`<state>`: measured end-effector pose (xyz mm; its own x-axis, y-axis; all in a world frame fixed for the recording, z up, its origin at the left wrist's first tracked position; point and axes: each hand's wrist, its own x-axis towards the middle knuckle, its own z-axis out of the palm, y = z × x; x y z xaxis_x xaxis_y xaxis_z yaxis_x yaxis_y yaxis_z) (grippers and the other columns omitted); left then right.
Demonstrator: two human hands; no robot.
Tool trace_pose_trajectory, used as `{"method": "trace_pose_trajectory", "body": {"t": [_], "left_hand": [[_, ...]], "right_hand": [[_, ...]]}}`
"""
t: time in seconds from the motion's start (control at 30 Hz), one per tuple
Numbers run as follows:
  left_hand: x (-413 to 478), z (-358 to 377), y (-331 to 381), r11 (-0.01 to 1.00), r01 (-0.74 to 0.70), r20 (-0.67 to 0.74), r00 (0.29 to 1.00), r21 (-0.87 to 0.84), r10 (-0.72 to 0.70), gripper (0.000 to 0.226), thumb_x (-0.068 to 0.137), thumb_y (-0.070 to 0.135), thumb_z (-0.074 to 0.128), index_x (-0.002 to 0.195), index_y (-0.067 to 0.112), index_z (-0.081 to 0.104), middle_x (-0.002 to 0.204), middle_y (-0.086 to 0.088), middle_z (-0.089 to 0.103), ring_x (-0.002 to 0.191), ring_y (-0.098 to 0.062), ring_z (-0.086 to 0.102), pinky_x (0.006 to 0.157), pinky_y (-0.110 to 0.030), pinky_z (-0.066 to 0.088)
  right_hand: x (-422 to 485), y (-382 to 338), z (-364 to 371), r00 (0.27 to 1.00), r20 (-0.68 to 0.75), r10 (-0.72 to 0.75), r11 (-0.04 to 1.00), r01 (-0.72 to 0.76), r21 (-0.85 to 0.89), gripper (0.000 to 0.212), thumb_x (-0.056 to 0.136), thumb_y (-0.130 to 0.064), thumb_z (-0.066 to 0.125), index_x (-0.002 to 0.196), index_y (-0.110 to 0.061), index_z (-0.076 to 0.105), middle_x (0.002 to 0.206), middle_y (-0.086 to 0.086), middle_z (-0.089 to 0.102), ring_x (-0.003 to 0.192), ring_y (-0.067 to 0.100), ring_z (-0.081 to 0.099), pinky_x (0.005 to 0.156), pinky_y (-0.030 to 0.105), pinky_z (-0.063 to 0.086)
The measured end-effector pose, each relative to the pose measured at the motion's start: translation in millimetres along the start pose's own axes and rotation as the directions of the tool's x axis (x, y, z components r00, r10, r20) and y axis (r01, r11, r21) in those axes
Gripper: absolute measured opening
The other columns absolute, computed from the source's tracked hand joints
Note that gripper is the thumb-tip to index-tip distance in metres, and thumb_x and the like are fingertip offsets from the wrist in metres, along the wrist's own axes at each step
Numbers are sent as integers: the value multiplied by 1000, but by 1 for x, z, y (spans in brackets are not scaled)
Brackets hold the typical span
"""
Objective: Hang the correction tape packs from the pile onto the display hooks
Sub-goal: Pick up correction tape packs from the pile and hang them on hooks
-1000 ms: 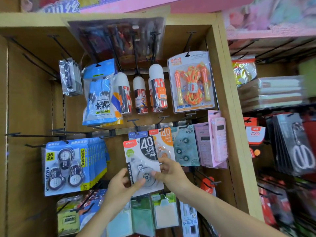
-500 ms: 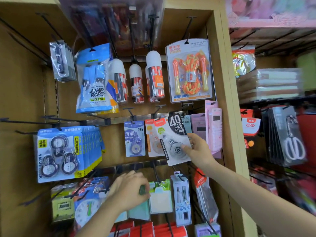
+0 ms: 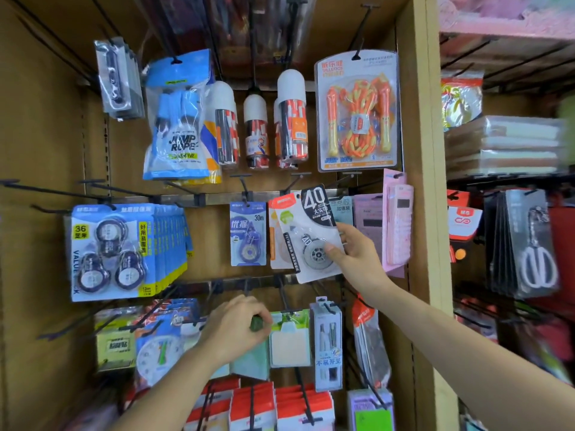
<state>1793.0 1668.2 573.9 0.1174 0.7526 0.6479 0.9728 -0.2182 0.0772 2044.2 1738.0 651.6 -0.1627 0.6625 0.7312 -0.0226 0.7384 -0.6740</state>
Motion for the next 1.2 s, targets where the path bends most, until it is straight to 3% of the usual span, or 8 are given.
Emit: {"method": "trace_pose_trajectory", "body": {"t": [0.17,0.3,0.53,0.87,0.97,1.03,1.13,1.2], "left_hand": [[-1,2,0,1000,7,-4,1000,-5,-7,12,83,46,66,90,38,71,92,24,61,98,0,55,79,-29,50],[-2,1,1,1000,6,-20,1000,-21,-6,10,84,44,68,90,37,71,86,26,57,95,2,54,74,-24,46],[-4,-2,5,1000,5,-25,1000,-24,-6,10,85,42,68,92,36,70,92,25,58,100,1,54,78,-26,47],[-4,1,3,1000,9,-25,1000,-11,-9,7,85,40,68,92,37,69,97,21,62,103,-2,55,82,-33,51],[-3,1,3,1000,17,-26,1000,-13,-17,8,85,40,67,92,37,69,98,23,62,104,-1,54,81,-31,50],[-3,2,4,1000,15,-30,999,-15,-16,8,86,39,66,93,37,69,99,23,62,104,0,53,81,-30,49],[-4,2,6,1000,7,-40,999,-17,-8,8,87,39,66,94,36,70,100,22,62,104,1,52,80,-28,48],[-4,2,5,1000,9,-43,999,-21,-10,8,87,38,65,94,36,70,100,22,62,104,1,52,80,-27,48]], "right_hand": [[4,-2,10,998,-33,62,997,-61,42,28,96,-15,63,123,-24,61,112,3,69,99,20,68,78,49,61],[8,4,16,989,-20,144,989,-144,27,31,96,-19,62,127,-25,60,119,-3,66,107,16,63,84,33,57],[34,16,30,984,-125,128,979,-145,-142,36,96,-18,63,132,-17,57,101,-9,63,85,11,62,61,21,49],[72,44,54,970,-138,198,850,-241,-468,38,92,-34,66,128,-22,58,118,1,67,109,26,62,83,31,46],[55,48,54,989,-147,-25,744,-80,-664,46,93,-40,63,133,-21,49,130,3,57,117,25,55,91,39,50],[44,48,53,974,34,-222,591,162,-790,52,95,-36,59,142,-23,42,144,4,46,131,25,44,103,45,46],[47,41,55,921,359,-151,368,389,-844,62,98,-48,47,153,-31,24,164,-1,15,151,26,12,119,49,22],[56,37,62,902,428,-49,299,423,-856,67,99,-57,37,156,-35,11,167,-4,-3,153,24,-4,122,48,9]]}}
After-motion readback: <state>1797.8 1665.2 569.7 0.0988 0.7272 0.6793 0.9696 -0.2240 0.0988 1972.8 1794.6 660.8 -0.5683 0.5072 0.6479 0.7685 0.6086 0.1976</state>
